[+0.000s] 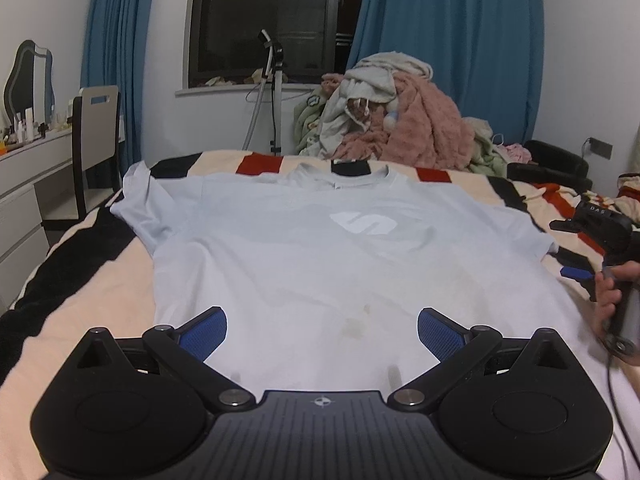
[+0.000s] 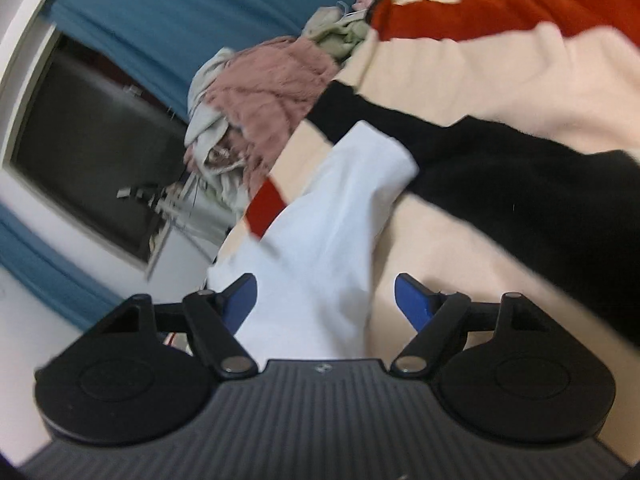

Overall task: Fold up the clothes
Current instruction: 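Grasp the shirt side with the right gripper and fold it toward the logo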

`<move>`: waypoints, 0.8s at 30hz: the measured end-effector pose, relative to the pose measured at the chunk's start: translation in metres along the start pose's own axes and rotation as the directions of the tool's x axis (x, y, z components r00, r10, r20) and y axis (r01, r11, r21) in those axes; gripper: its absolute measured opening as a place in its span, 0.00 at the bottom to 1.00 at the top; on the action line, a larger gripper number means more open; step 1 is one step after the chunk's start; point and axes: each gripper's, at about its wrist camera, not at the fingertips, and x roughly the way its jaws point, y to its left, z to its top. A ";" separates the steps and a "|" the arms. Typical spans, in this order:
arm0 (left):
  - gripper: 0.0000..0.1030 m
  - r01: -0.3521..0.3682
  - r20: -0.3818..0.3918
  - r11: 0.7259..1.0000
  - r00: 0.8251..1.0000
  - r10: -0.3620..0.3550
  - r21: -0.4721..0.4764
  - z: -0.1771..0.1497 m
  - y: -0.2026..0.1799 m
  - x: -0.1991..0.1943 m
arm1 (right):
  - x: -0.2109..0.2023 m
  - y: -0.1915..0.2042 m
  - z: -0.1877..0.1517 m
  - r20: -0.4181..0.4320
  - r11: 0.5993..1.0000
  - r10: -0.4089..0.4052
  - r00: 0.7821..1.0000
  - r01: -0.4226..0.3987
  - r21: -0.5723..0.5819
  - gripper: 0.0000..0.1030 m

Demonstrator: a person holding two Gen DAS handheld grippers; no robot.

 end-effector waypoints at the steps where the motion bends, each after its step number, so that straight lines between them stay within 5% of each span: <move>1: 0.99 0.000 -0.010 1.000 1.000 0.000 -0.007 0.000 0.001 0.004 | 0.011 -0.006 0.003 0.002 1.000 0.008 1.000 -0.008 0.000 0.76; 12: 0.99 -0.032 -0.061 0.998 0.998 0.029 -0.050 -0.004 0.004 0.055 | 0.110 -0.036 0.038 0.046 0.980 0.188 0.981 -0.190 0.050 0.53; 21: 0.99 -0.064 -0.140 0.995 0.989 0.053 -0.078 -0.012 0.007 0.092 | 0.156 -0.023 0.054 0.051 0.978 0.205 0.977 -0.203 -0.038 0.49; 23: 1.00 -0.065 -0.139 0.995 0.989 0.054 -0.075 -0.013 0.005 0.095 | 0.157 -0.021 0.055 0.052 0.982 0.184 0.982 -0.181 -0.055 0.39; 24: 1.00 -0.065 -0.135 0.995 0.989 0.055 -0.070 -0.013 0.003 0.095 | 0.157 -0.022 0.055 0.055 0.984 0.174 0.983 -0.171 -0.049 0.25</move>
